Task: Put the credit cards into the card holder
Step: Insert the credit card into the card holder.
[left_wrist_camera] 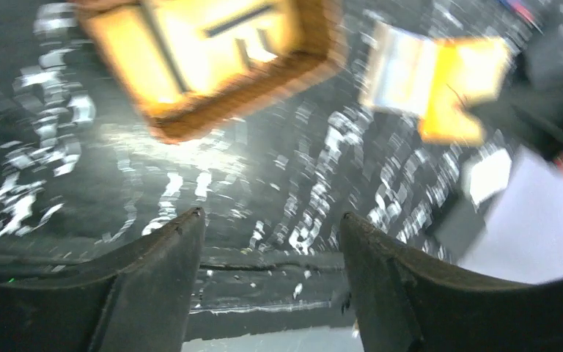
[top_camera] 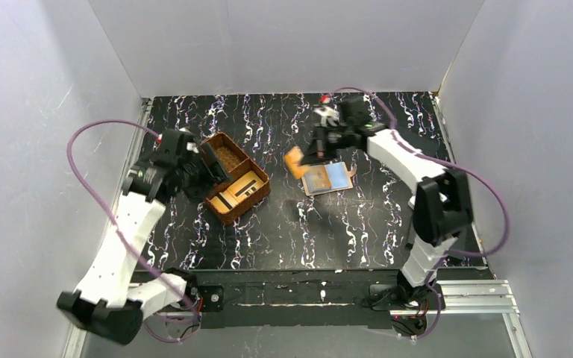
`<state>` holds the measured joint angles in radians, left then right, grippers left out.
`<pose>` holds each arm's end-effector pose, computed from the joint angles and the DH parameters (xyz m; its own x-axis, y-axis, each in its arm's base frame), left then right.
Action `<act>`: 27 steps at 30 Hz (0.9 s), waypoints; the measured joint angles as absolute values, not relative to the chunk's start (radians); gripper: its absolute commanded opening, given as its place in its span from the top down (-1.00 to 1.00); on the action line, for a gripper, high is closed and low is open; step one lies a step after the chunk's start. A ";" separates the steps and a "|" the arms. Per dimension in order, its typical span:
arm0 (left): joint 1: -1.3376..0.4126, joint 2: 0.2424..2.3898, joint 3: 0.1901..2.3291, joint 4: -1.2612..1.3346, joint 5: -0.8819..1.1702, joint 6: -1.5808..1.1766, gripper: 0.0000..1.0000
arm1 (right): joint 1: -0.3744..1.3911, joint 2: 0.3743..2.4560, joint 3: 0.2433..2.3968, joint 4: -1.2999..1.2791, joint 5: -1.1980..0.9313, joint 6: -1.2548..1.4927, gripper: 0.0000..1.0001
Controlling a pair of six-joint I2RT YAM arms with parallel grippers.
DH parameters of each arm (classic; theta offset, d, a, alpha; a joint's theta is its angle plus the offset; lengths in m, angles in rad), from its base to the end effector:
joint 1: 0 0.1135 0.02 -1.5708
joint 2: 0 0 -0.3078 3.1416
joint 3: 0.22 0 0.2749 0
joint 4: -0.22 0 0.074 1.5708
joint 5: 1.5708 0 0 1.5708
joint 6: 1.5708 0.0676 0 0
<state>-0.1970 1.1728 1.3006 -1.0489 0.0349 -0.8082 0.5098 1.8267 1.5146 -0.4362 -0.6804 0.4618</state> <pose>0.2396 -0.0502 0.3782 -0.6958 -0.5980 -0.3978 -0.4152 0.7869 -0.4566 0.3846 0.2637 0.2999 -0.8800 -0.0952 -0.4654 -0.4352 0.5539 0.7097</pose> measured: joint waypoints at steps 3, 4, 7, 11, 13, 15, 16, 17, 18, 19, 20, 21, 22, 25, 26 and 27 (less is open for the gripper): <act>-0.402 1.054 1.266 -0.892 0.057 -0.804 -0.39 | 0.356 1.705 1.335 -0.411 -0.688 0.381 0.97; -0.452 1.051 1.261 -0.826 0.080 -0.807 -0.40 | 0.308 1.673 1.272 -0.382 -0.701 0.370 0.97; -0.545 1.141 1.253 -0.614 0.149 -0.823 -0.40 | 0.191 1.613 1.090 -0.265 -0.793 0.393 0.97; -0.620 1.409 1.251 -0.292 0.265 -0.892 -0.39 | 0.084 1.607 0.977 -0.139 -0.920 0.477 0.97; -0.637 1.524 1.235 -0.159 0.314 -0.946 -0.36 | 0.054 1.591 0.954 -0.049 -0.960 0.539 0.97; -0.639 1.599 1.220 -0.078 0.350 -0.991 -0.36 | 0.044 1.563 0.933 0.060 -0.994 0.609 0.97; -0.639 1.631 1.219 -0.047 0.363 -1.008 -0.35 | 0.041 1.543 0.915 0.132 -1.012 0.659 0.97; -0.639 1.652 1.219 -0.016 0.371 -1.021 -0.33 | 0.039 1.526 0.898 0.197 -1.028 0.706 0.97; -0.639 1.666 1.219 0.021 0.380 -1.036 -0.31 | 0.038 1.512 0.877 0.270 -1.042 0.757 0.97; -0.639 1.670 1.219 0.041 0.385 -1.045 -0.30 | 0.037 1.501 0.857 0.347 -1.056 0.817 0.97; -0.638 1.671 1.220 0.080 0.393 -1.061 -0.29 | 0.036 1.496 0.837 0.431 -1.066 0.881 0.97; -0.638 1.671 1.221 0.110 0.400 -1.070 -0.27 | 0.036 1.496 0.821 0.504 -1.073 0.938 0.97; -0.637 1.672 1.221 0.158 0.412 -1.088 -0.21 | 0.036 1.496 0.804 0.575 -1.076 0.997 0.97; -0.637 1.692 1.221 0.311 0.447 -1.152 -0.03 | 0.033 1.501 0.762 0.789 -1.081 1.188 0.97; -0.637 1.701 1.221 0.354 0.459 -1.167 0.01 | 0.033 1.505 0.756 0.849 -1.081 1.238 0.97; -0.637 1.713 1.221 0.396 0.469 -1.184 0.06 | 0.033 1.515 0.752 0.929 -1.081 1.303 0.97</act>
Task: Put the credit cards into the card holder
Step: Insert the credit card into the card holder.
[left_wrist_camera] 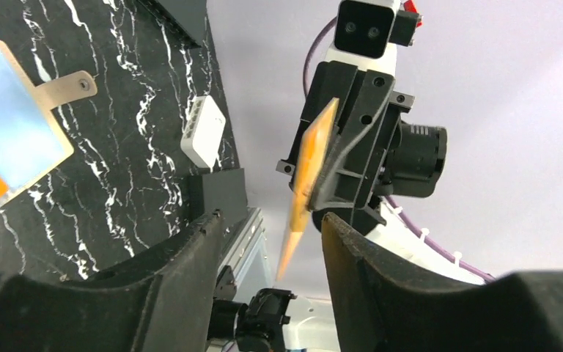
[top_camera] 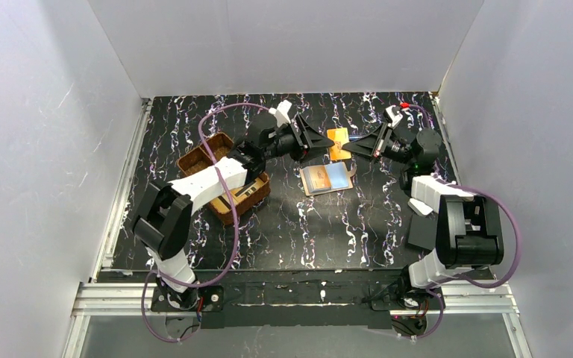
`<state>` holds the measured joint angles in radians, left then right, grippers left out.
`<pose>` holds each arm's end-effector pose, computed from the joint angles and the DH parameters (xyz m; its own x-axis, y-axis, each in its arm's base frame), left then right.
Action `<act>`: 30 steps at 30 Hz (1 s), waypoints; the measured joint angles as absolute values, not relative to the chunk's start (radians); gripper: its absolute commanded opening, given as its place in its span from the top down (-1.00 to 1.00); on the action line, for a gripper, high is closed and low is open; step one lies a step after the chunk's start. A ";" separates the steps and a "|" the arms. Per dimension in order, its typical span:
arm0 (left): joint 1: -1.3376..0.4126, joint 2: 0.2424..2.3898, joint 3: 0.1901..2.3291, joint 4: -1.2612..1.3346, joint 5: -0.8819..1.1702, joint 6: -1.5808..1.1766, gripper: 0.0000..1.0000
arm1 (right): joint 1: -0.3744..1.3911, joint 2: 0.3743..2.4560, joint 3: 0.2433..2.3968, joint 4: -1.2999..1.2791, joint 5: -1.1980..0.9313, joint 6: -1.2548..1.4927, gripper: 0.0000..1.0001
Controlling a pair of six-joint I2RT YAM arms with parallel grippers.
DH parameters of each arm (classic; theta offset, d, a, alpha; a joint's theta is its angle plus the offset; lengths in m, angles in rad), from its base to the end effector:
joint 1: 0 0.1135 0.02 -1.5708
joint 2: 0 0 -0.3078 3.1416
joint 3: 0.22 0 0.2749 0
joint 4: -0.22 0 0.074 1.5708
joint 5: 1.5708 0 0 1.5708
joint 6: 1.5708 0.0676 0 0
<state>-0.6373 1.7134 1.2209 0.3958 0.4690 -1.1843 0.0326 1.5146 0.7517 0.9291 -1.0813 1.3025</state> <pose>0.3533 -0.2996 0.3312 -0.8558 -0.3944 -0.3348 0.2645 0.2225 -0.9384 0.3403 0.0708 0.2963 -0.8098 0.4272 -0.4022 -0.3941 0.1119 0.9122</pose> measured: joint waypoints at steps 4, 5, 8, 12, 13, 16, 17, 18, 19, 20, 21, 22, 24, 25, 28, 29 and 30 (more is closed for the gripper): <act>-0.637 1.763 1.221 0.486 0.498 -1.235 0.36 | 0.033 1.578 0.738 1.214 -1.075 1.522 0.97; -0.637 1.776 1.221 0.511 0.508 -1.250 0.46 | 0.033 1.601 0.735 1.273 -1.075 1.572 0.97; -0.637 1.798 1.227 0.559 0.522 -1.267 0.70 | 0.032 1.691 0.722 1.387 -1.065 1.734 0.97; -0.637 1.828 1.231 0.587 0.540 -1.273 1.00 | 0.032 1.736 0.701 1.419 -1.058 1.806 0.60; -0.637 1.832 1.231 0.593 0.541 -1.272 1.00 | 0.032 1.736 0.699 1.421 -1.059 1.794 0.48; -0.638 1.831 1.231 0.593 0.516 -1.239 1.00 | 0.032 1.694 0.696 1.263 -1.048 1.602 -0.29; -0.639 1.829 1.229 0.575 0.493 -1.216 1.00 | 0.033 1.654 0.709 1.092 -1.032 1.467 -0.44; -0.640 1.825 1.224 0.549 0.467 -1.189 1.00 | 0.035 1.617 0.743 0.883 -0.991 1.303 -0.54; -0.641 1.822 1.222 0.514 0.437 -1.163 1.00 | 0.036 1.596 0.790 0.705 -0.936 1.164 -0.59; -0.644 1.821 1.221 0.469 0.398 -1.130 1.00 | 0.035 1.581 0.848 0.533 -0.869 1.013 -0.62; -0.645 1.821 1.221 0.442 0.374 -1.112 1.00 | 0.033 1.575 0.873 0.459 -0.837 0.938 -0.63; -0.646 1.821 1.221 0.403 0.347 -1.090 1.00 | 0.029 1.567 0.896 0.377 -0.799 0.855 -0.61; -0.648 1.825 1.226 0.324 0.294 -1.052 1.00 | 0.022 1.559 0.915 0.234 -0.735 0.714 -0.46; -0.650 1.831 1.231 0.300 0.279 -1.042 1.00 | 0.020 1.562 0.915 0.195 -0.718 0.678 -0.39; -0.662 1.884 1.282 0.228 0.245 -1.020 1.00 | 0.017 1.586 0.915 0.096 -0.678 0.596 -0.06; -0.665 1.906 1.297 0.217 0.242 -1.014 1.00 | 0.017 1.600 0.915 0.081 -0.672 0.572 0.05; -0.669 1.929 1.309 0.204 0.241 -1.010 1.00 | 0.017 1.621 0.915 0.071 -0.669 0.546 0.17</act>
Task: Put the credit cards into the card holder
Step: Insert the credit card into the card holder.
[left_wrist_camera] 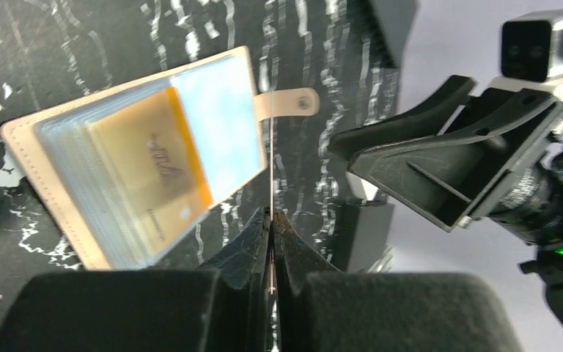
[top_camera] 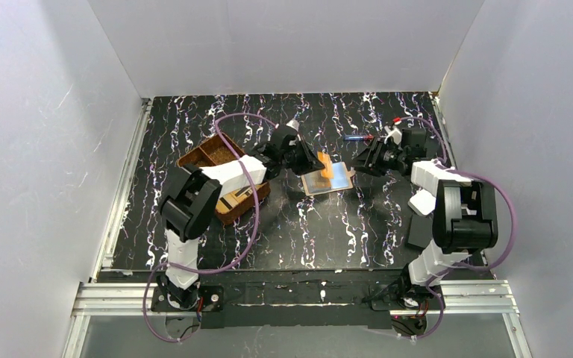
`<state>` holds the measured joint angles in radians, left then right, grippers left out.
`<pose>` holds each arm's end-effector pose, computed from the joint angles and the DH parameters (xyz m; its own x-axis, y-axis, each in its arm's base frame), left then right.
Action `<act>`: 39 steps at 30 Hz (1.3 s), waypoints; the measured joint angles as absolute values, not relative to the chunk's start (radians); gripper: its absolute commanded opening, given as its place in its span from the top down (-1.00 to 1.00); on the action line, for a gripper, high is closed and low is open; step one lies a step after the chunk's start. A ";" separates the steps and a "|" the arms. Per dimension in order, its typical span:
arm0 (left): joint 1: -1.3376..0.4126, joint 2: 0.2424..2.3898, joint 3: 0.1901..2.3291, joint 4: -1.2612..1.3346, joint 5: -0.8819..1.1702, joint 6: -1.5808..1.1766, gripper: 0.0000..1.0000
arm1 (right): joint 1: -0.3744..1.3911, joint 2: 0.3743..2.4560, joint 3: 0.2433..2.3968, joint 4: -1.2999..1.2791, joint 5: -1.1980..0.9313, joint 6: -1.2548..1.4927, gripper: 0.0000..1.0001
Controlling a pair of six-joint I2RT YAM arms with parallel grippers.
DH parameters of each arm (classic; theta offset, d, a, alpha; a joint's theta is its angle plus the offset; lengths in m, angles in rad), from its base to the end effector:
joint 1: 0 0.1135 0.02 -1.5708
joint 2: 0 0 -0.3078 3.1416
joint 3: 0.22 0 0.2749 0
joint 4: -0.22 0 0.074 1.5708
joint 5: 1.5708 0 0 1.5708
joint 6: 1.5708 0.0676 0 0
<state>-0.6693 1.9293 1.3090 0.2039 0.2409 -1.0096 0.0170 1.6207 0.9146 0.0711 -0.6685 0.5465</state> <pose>0.3891 -0.3284 0.2381 -0.8238 -0.3966 -0.4050 0.1432 0.5457 -0.8256 0.3799 0.0484 0.2171 -0.7729 0.3948 -0.4967 -0.1294 0.6683 0.7325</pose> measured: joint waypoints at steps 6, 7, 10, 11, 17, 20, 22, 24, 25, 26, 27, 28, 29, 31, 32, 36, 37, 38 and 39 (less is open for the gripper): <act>-0.678 2.055 1.352 0.120 0.264 -0.996 1.00 | 0.019 1.739 0.915 0.075 -0.711 0.493 0.47; -0.679 2.067 1.358 0.102 0.264 -0.992 1.00 | 0.019 1.757 0.916 0.076 -0.715 0.486 0.48; -0.683 2.077 1.364 0.079 0.265 -0.986 1.00 | 0.023 1.796 0.936 0.073 -0.725 0.463 0.52; -0.683 2.077 1.371 0.073 0.265 -0.984 1.00 | 0.028 1.810 0.946 0.075 -0.730 0.457 0.54; -0.684 2.080 1.389 0.031 0.272 -0.986 1.00 | 0.040 1.858 0.962 0.071 -0.736 0.427 0.58; -0.684 2.090 1.410 -0.011 0.280 -0.992 1.00 | 0.046 1.860 0.962 0.057 -0.735 0.410 0.58; -0.684 2.091 1.423 -0.041 0.285 -0.995 1.00 | 0.049 1.860 0.962 0.052 -0.734 0.402 0.59; -0.684 2.091 1.436 -0.067 0.285 -0.996 1.00 | 0.050 1.860 0.962 0.050 -0.732 0.392 0.59; -0.684 2.091 1.442 -0.081 0.285 -0.996 1.00 | 0.051 1.860 0.962 0.050 -0.731 0.388 0.59; -0.684 2.093 1.445 -0.088 0.285 -0.995 1.00 | 0.051 1.860 0.962 0.048 -0.729 0.386 0.60; -0.683 2.096 1.454 -0.102 0.284 -0.995 1.00 | 0.052 1.860 0.962 0.046 -0.728 0.384 0.60; -0.683 2.102 1.465 -0.113 0.285 -0.994 1.00 | 0.052 1.860 0.962 0.044 -0.725 0.381 0.60; -0.683 2.106 1.472 -0.118 0.284 -0.994 1.00 | 0.053 1.861 0.962 0.042 -0.723 0.378 0.60; -0.683 2.119 1.488 -0.131 0.287 -0.992 1.00 | 0.053 1.864 0.965 0.030 -0.720 0.372 0.61; -0.683 2.128 1.503 -0.138 0.291 -0.988 1.00 | 0.054 1.868 0.970 0.024 -0.718 0.368 0.61; -0.683 2.177 1.575 -0.168 0.310 -0.966 1.00 | 0.056 1.894 0.990 0.007 -0.716 0.358 0.61; -0.683 2.188 1.589 -0.173 0.315 -0.958 1.00 | 0.057 1.898 0.994 -0.001 -0.717 0.356 0.61; -0.680 2.189 1.592 -0.177 0.319 -0.952 1.00 | 0.057 1.900 0.998 -0.006 -0.718 0.354 0.61; -0.677 2.189 1.592 -0.181 0.323 -0.948 1.00 | 0.058 1.902 1.001 -0.009 -0.718 0.352 0.61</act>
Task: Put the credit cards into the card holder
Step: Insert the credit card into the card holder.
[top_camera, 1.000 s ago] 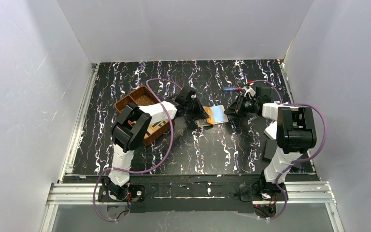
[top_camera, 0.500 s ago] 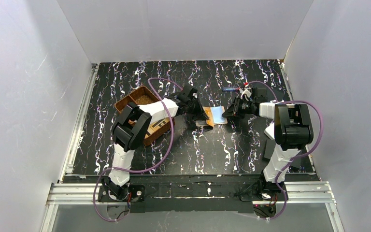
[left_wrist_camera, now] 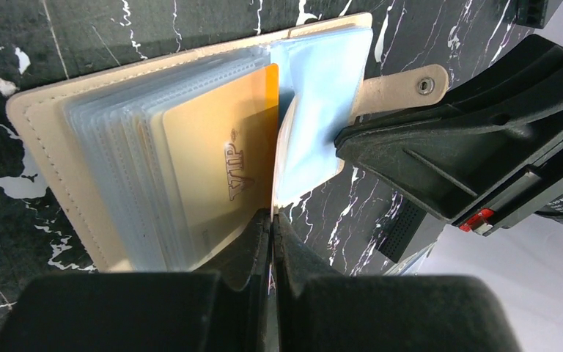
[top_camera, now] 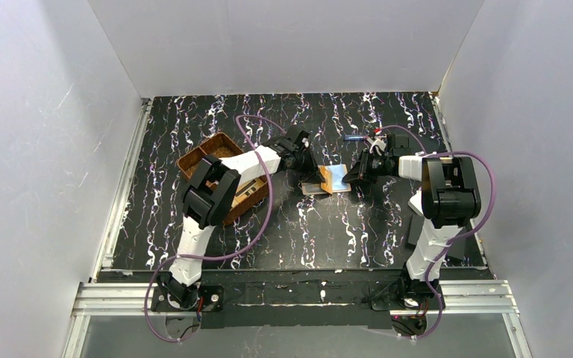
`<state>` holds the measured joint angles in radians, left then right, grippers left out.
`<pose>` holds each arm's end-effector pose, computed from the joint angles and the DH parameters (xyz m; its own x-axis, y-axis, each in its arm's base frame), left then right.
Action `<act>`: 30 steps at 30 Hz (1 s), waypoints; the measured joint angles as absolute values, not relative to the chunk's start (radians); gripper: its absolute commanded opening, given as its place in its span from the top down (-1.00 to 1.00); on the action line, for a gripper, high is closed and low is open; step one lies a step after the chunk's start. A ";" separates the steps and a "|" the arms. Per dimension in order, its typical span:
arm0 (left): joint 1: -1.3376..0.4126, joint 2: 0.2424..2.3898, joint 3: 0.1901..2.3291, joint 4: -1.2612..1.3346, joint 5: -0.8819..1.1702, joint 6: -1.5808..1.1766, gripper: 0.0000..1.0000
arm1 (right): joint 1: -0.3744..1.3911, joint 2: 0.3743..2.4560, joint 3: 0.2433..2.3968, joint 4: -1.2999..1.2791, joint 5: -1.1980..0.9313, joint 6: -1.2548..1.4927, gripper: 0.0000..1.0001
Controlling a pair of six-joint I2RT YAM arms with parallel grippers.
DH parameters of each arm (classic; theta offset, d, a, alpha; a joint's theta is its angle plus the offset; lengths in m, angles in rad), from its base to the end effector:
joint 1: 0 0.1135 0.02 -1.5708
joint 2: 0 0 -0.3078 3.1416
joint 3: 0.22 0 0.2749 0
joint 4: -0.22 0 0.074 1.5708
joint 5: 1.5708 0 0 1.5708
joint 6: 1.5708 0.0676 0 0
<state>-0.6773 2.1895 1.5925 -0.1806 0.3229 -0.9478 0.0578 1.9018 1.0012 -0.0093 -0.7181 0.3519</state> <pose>0.4171 -0.3630 0.1662 -0.9448 -0.2285 -0.2350 0.0056 0.7056 -0.7086 0.4071 0.0681 0.1330 -0.8938 0.2083 -0.3972 -0.1477 0.6996 0.6992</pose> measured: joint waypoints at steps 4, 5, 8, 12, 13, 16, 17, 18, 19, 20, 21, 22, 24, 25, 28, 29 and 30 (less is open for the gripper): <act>-0.668 2.189 1.593 -0.181 0.339 -0.930 1.00 | 0.061 1.909 1.015 -0.027 -0.719 0.340 0.62; -0.666 2.189 1.593 -0.179 0.343 -0.926 1.00 | 0.061 1.909 1.016 -0.029 -0.720 0.339 0.62; -0.660 2.190 1.591 -0.155 0.361 -0.915 1.00 | 0.063 1.919 1.027 -0.036 -0.727 0.336 0.63; -0.647 2.193 1.576 -0.109 0.373 -0.912 1.00 | 0.066 1.927 1.038 -0.045 -0.733 0.333 0.63; -0.644 2.196 1.576 -0.101 0.376 -0.912 1.00 | 0.067 1.929 1.039 -0.047 -0.733 0.332 0.63; -0.641 2.206 1.575 -0.076 0.378 -0.918 1.00 | 0.068 1.930 1.041 -0.050 -0.734 0.331 0.63; -0.640 2.207 1.573 -0.069 0.379 -0.921 1.00 | 0.068 1.931 1.044 -0.052 -0.734 0.331 0.63; -0.640 2.209 1.571 -0.060 0.380 -0.924 1.00 | 0.068 1.931 1.044 -0.054 -0.734 0.329 0.63; -0.640 2.211 1.571 -0.052 0.380 -0.928 1.00 | 0.068 1.931 1.044 -0.054 -0.734 0.328 0.63; -0.640 2.216 1.571 -0.044 0.381 -0.933 1.00 | 0.068 1.931 1.045 -0.054 -0.734 0.327 0.64; -0.640 2.220 1.570 -0.033 0.382 -0.938 1.00 | 0.069 1.931 1.045 -0.054 -0.734 0.326 0.64; -0.640 2.222 1.568 -0.027 0.384 -0.943 1.00 | 0.069 1.931 1.045 -0.054 -0.734 0.325 0.64; -0.638 2.225 1.559 -0.008 0.393 -0.956 1.00 | 0.069 1.931 1.045 -0.054 -0.734 0.323 0.64; -0.637 2.226 1.554 0.004 0.401 -0.963 1.00 | 0.070 1.931 1.045 -0.054 -0.734 0.322 0.64; -0.636 2.230 1.537 0.035 0.419 -0.985 1.00 | 0.070 1.931 1.045 -0.055 -0.734 0.321 0.59; -0.636 2.233 1.534 0.046 0.427 -0.991 1.00 | 0.070 1.931 1.045 -0.055 -0.734 0.321 0.55; -0.635 2.235 1.531 0.054 0.434 -0.997 1.00 | 0.070 1.931 1.045 -0.055 -0.735 0.322 0.46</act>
